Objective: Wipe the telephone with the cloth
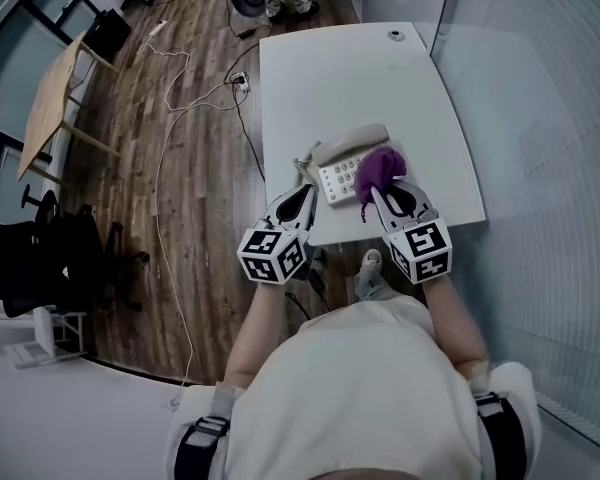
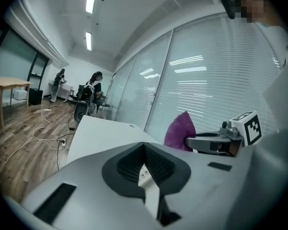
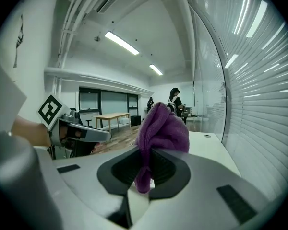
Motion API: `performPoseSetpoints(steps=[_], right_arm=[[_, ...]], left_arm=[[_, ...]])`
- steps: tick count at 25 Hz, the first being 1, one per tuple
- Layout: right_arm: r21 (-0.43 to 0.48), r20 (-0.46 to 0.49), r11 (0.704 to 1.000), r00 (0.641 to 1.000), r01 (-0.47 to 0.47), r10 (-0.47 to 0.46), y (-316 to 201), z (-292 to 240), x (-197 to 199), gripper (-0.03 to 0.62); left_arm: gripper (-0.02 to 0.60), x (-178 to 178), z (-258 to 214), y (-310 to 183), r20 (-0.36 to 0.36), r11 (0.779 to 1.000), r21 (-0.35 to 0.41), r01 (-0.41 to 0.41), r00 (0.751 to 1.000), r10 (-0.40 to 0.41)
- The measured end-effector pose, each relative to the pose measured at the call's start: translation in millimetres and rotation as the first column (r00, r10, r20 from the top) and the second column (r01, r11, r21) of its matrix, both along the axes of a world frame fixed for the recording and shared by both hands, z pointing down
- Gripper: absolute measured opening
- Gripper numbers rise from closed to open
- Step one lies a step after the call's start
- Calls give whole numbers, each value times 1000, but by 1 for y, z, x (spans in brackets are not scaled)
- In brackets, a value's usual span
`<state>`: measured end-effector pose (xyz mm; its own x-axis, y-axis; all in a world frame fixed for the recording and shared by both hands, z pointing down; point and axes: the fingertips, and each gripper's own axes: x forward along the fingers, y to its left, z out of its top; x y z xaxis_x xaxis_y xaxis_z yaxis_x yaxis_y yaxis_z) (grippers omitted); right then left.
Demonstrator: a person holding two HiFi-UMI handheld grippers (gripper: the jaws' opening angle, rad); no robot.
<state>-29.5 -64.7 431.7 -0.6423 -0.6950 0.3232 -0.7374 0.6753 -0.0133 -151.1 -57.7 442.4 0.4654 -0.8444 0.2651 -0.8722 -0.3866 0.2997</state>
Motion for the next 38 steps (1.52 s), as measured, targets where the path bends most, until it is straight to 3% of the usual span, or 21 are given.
performPoseSetpoints(steps=[19,38], right_arm=[[19,41,1000,999,6,-7,116,-16,-23,45],[8,61,1000,998,7,-7,146,-17,-17,44]], left_arm=[[20,-3,3,117,-59,999,-40,8,998,-10],[20,-8,8,150,-66,998,-49,37,997,-40]])
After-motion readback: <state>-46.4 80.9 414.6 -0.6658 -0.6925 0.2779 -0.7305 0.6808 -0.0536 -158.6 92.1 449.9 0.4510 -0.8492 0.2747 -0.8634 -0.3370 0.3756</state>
